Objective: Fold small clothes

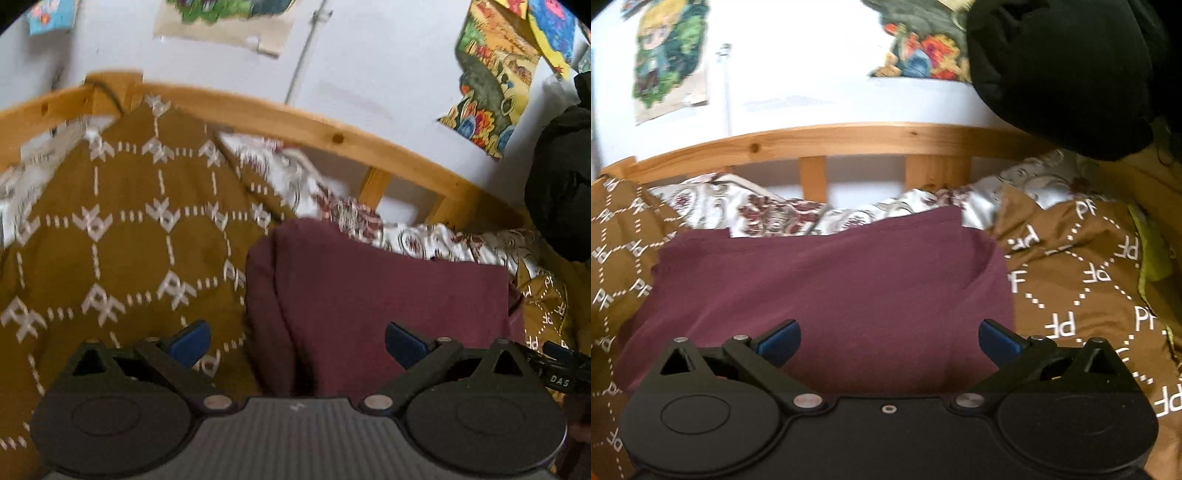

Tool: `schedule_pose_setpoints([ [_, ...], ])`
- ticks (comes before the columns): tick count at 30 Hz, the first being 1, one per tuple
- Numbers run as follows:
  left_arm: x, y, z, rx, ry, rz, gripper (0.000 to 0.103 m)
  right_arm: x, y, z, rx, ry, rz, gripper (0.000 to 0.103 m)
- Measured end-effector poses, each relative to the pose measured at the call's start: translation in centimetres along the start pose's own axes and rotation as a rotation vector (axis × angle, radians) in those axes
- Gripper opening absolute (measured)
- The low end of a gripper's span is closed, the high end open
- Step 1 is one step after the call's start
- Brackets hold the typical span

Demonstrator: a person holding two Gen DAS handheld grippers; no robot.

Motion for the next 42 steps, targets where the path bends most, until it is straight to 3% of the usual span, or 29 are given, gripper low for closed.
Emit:
schedule_pose_setpoints([
  [6,-1.4,-3.1,3.9,0.186,-0.08,0.013,0.102,1.5,-1.6,0.5,-0.034,0.001,0.021,0.102],
  [10,-1.6,-4.5,6.0,0.276,-0.079,0.003,0.102,1.7,-2.2,0.8,-0.031,0.0,0.002,0.102],
  [20,-1.0,-5.6,8.3,0.347,-0.029,0.003,0.102,1.7,-3.9,2.1,-0.02,0.016,-0.031,0.102],
  [31,-0.6,-5.5,8.9,0.347,-0.043,-0.05,0.102,5.4,-4.3,3.1,-0.044,0.096,-0.228,0.102],
  [42,0.7,-5.1,8.7,0.329,-0.022,-0.084,0.102,5.1,-4.7,5.8,-0.009,0.082,-0.158,0.102],
])
Point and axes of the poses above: each gripper's, at about its wrist camera, not at the fingertips, and z roughly the way its jaws point, x to its left, y to its top, the point moved 7 cm from there along z, roughly the way its jaws point, and after that the axes turned 9 degrees about y, right-handed, at the moved point
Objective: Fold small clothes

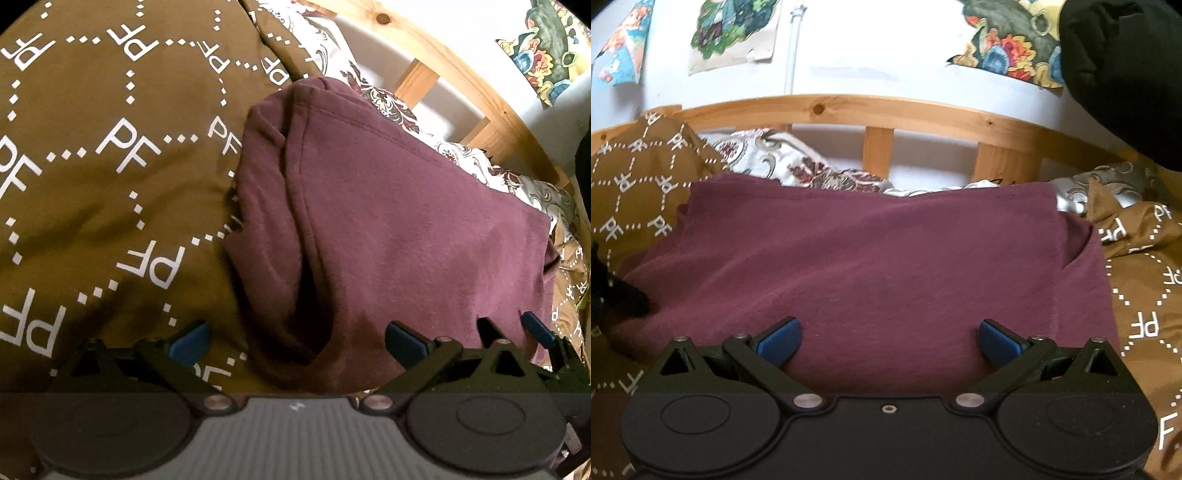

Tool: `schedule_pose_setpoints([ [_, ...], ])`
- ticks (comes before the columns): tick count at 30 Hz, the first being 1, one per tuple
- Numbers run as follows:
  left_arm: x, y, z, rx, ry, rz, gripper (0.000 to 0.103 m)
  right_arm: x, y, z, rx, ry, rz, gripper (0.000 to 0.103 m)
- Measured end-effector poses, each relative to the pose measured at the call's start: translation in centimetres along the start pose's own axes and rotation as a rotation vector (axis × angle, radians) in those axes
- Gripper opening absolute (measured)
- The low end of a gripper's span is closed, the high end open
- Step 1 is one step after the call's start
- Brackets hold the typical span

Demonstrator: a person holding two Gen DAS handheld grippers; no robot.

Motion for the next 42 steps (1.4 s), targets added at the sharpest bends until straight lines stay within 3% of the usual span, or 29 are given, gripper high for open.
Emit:
schedule_pose_setpoints([
  [6,-0.3,0.2,0.4,-0.014,0.013,0.008,0.102,0.1,-1.7,1.5,0.044,0.013,-0.024,0.102],
  [24,-1.0,1.1,1.5,-0.093,0.04,0.029,0.102,-0.8,-3.2,1.3,-0.046,0.068,0.045,0.103],
  [32,-1.0,1.9,2.1,-0.172,0.019,0.007,0.102,-0.8,-3.3,1.2,-0.048,0.07,0.048,0.103],
  [42,-1.4,2.2,1.8,-0.193,-0.027,0.03,0.101,-0.8,-3.3,1.2,-0.049,0.069,0.048,0.103],
])
Point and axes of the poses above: each gripper's, at about its wrist camera, not at the fingertips, and z roughly the way its jaws point, x to its left, y to its top, the point moved 7 cm from there along z, roughly the way its jaws point, and after that the axes turned 9 degrees about y, right-handed, at the moved point
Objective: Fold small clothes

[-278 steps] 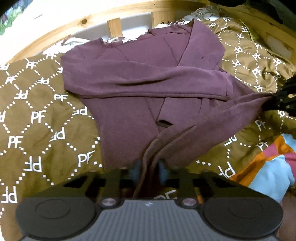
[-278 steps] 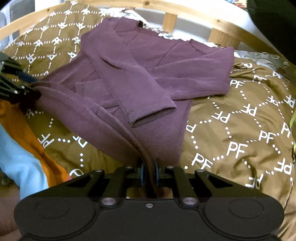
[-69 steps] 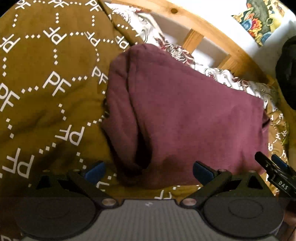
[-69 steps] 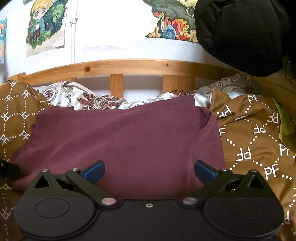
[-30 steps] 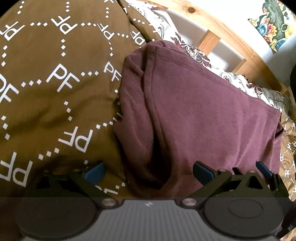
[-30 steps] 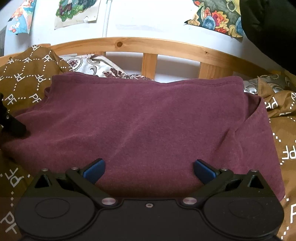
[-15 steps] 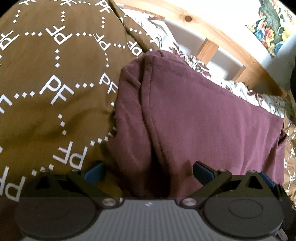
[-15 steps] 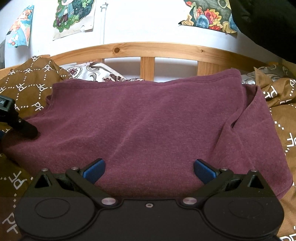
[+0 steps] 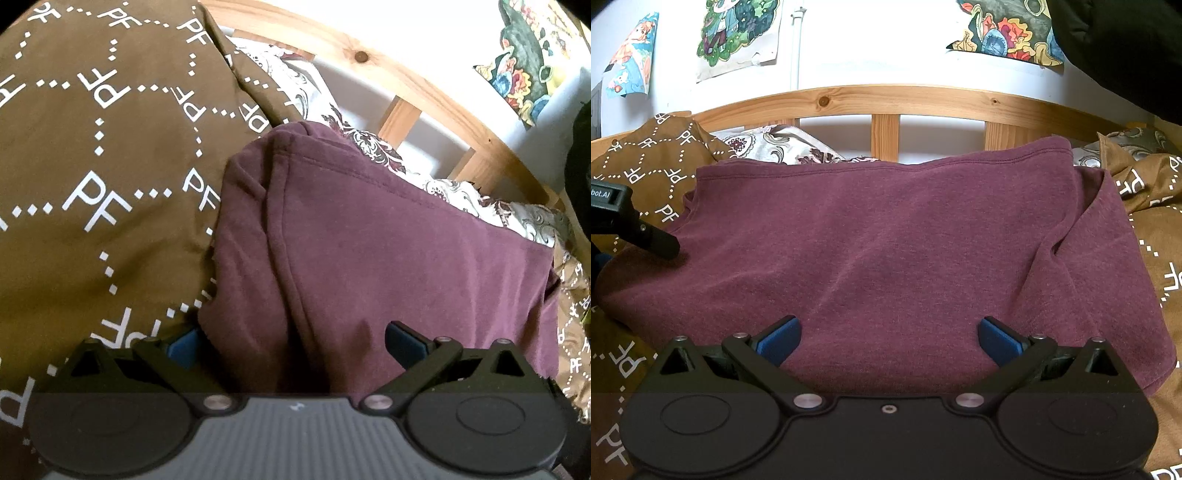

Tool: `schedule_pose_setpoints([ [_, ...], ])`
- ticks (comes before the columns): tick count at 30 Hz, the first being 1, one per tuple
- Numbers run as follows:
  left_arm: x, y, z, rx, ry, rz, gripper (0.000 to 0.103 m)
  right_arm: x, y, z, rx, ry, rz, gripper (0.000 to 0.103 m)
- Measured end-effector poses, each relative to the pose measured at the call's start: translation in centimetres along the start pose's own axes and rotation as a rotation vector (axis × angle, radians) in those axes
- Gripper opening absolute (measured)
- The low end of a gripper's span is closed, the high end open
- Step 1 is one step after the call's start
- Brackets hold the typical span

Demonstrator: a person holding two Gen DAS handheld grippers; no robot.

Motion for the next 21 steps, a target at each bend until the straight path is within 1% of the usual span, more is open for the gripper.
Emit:
schedule_pose_setpoints([
  [2,0.1,0.0,-0.1,0.003,0.003,0.004,0.098,0.0,0.0,0.0,0.0,0.0,0.0,0.103],
  [5,0.1,0.0,-0.1,0.001,0.028,0.019,0.09,0.0,0.0,0.0,0.0,-0.001,0.001,0.103],
  [6,0.1,0.0,-0.1,0.001,0.035,0.023,0.086,0.0,0.0,0.0,0.0,-0.001,0.0,0.103],
  [7,0.2,0.0,-0.2,-0.001,0.044,0.023,0.076,0.0,0.0,0.0,-0.001,-0.001,0.0,0.103],
  [8,0.3,0.1,-0.3,-0.007,0.046,0.016,0.07,0.0,0.0,0.0,-0.001,-0.001,0.001,0.103],
  [9,0.3,0.1,-0.6,-0.012,0.036,0.005,0.06,0.0,0.0,0.0,-0.001,-0.001,0.001,0.103],
  [10,0.4,0.3,-0.7,-0.014,0.019,-0.005,0.053,0.0,0.0,0.0,-0.001,-0.001,0.001,0.103],
  [12,0.4,0.6,-1.0,-0.025,-0.002,-0.016,0.047,0.0,0.0,0.0,-0.001,-0.001,0.001,0.103],
  [15,0.4,0.5,-0.7,-0.016,0.011,-0.008,0.046,0.0,0.0,0.0,-0.001,-0.001,0.001,0.103],
  [18,0.6,0.3,0.2,0.026,0.039,-0.009,0.055,0.0,0.0,0.0,-0.001,-0.001,0.001,0.103],
  [20,0.6,0.2,0.3,0.029,0.031,-0.015,0.059,0.0,0.0,0.0,-0.002,-0.001,0.001,0.103],
  [21,0.6,0.1,0.4,0.034,0.025,-0.013,0.064,0.0,0.0,0.0,-0.002,-0.001,0.001,0.103],
])
Point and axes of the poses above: each gripper's, at about its wrist camera, not at the fingertips, and z roughly the way its jaws point, x to its left, y to its top, the point moved 7 cm from there along z, roughly the way its jaws point, and after that the axes turned 9 degrees about y, right-handed, at the moved point
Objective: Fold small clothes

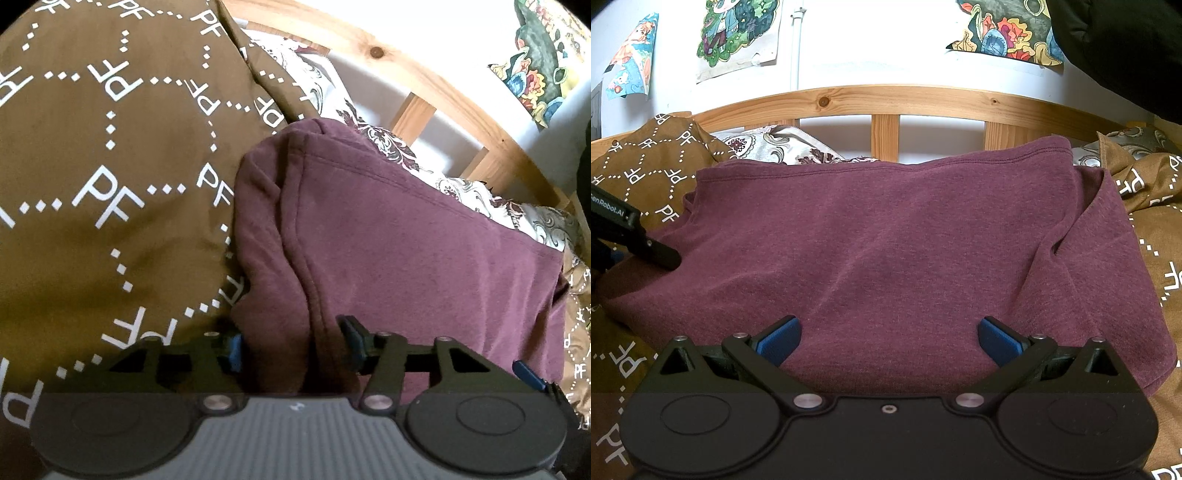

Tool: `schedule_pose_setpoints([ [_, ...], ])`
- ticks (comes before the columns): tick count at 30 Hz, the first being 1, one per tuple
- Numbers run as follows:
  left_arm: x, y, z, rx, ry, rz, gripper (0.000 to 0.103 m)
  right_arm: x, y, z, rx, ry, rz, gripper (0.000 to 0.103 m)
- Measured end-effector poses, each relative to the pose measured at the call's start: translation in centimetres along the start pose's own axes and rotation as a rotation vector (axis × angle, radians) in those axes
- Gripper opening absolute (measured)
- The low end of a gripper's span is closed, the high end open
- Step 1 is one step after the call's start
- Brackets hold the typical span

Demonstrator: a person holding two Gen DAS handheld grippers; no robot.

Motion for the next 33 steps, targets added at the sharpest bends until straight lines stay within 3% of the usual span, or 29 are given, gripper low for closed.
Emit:
schedule_pose_setpoints([
  [1,-0.2,-0.1,0.1,0.009,-0.008,0.009,0.072,0.0,0.0,0.0,0.0,0.0,0.0,0.103],
  [3,-0.7,-0.3,0.4,0.021,-0.016,0.058,0.076,0.0,0.0,0.0,0.0,0.0,0.0,0.103],
  [7,-1.4,-0.6,0.3,0.012,0.013,0.115,0.073,0.0,0.0,0.0,-0.001,0.0,0.001,0.103],
  [8,-1.4,-0.6,0.3,0.014,0.015,0.111,0.071,0.0,0.0,0.0,-0.001,0.0,0.0,0.103],
  [13,-0.9,-0.3,0.4,0.045,-0.025,0.052,0.036,0.0,0.0,0.0,-0.001,-0.001,0.0,0.103],
  [16,-1.0,-0.3,0.1,0.046,-0.058,0.029,0.02,-0.1,-0.1,0.0,-0.001,-0.001,0.0,0.103],
  [21,-1.1,0.4,-1.4,0.043,-0.092,-0.035,0.016,0.0,0.2,-0.1,0.012,-0.007,-0.014,0.103],
  [25,-0.5,0.9,-3.4,0.068,-0.155,-0.132,0.016,0.4,0.9,0.1,0.07,-0.038,-0.061,0.103],
  [29,0.6,0.9,-5.5,0.084,-0.192,-0.184,0.015,0.6,1.5,-0.2,0.129,-0.045,-0.013,0.103],
  [33,1.8,1.2,-7.6,0.06,-0.183,-0.21,0.015,1.4,1.7,-1.6,0.138,-0.006,0.03,0.103],
])
Point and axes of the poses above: each gripper's, at about its wrist camera, not at the fingertips, and z roughly the way its jaws point, x to its left, y to its top, the point moved 7 cm from there along z, roughly the way its jaws point, and after that the axes turned 9 degrees about y, right-handed, at the moved point
